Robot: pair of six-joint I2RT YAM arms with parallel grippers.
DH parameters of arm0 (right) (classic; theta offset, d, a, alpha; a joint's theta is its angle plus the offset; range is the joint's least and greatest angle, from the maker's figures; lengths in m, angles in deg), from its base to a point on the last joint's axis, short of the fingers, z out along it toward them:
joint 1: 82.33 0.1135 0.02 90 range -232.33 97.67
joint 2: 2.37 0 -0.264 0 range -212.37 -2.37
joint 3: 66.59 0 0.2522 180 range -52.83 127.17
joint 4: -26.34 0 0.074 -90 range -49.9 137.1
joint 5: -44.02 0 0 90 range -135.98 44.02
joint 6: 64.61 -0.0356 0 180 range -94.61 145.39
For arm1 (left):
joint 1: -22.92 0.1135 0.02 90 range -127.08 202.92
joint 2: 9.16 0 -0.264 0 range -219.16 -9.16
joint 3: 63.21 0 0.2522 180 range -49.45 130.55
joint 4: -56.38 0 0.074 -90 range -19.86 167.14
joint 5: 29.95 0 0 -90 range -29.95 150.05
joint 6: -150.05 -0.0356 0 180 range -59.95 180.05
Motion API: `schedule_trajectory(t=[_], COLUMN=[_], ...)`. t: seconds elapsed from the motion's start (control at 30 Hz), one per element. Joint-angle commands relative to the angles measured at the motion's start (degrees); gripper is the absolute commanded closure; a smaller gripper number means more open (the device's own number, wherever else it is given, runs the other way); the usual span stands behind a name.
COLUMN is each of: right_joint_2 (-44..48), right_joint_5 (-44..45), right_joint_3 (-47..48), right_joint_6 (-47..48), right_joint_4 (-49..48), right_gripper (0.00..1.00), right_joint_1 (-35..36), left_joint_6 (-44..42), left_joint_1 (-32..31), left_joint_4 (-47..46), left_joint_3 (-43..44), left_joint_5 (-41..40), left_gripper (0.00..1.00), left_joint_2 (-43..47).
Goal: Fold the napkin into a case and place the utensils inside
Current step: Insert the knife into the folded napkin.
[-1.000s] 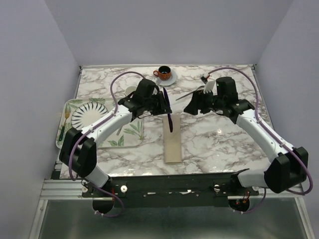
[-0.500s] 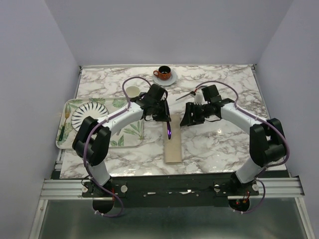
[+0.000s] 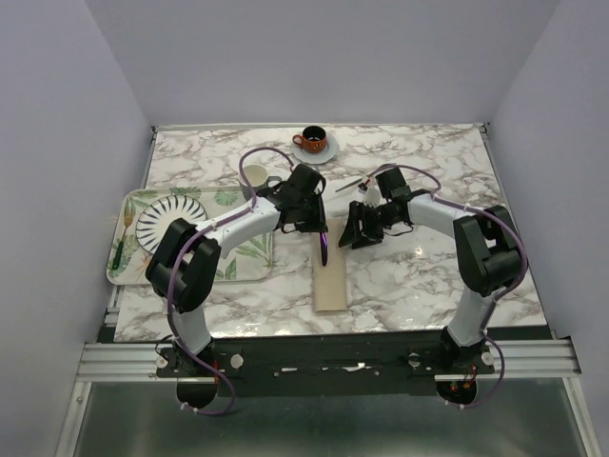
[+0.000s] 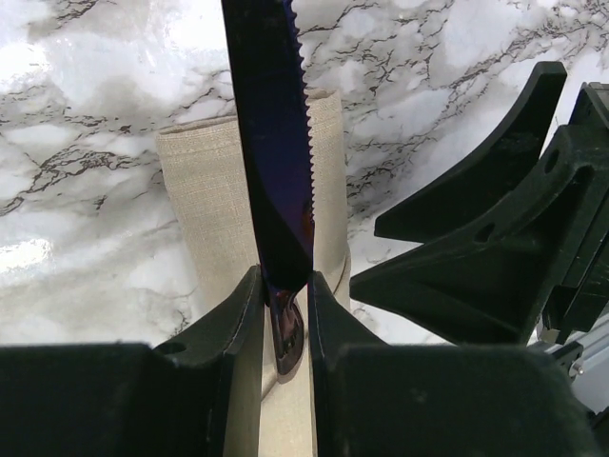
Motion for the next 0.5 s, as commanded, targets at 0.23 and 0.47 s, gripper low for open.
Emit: schedule_trajectory(t=[0.23, 0.47], right_joint_2=[-6.1, -8.03], right_joint_5=[-4.48, -5.8], right_joint_3=[3.13, 2.79], right_joint_6=[-2.99, -4.4], right_joint_4=[-4.26, -6.19], right_gripper=[0.37, 0.47], right_joint_1=[-0.34, -0.25], left_joint_6=[-1.58, -1.59], left_joint_1=[-0.72, -0.8], left_joint_4=[-2.51, -1.01], left_joint_3=[-0.35, 0.27], left_joint_5=[-1.78, -0.9], left_gripper=[1.0, 1.0], left_joint_2=[-2.92, -3.45])
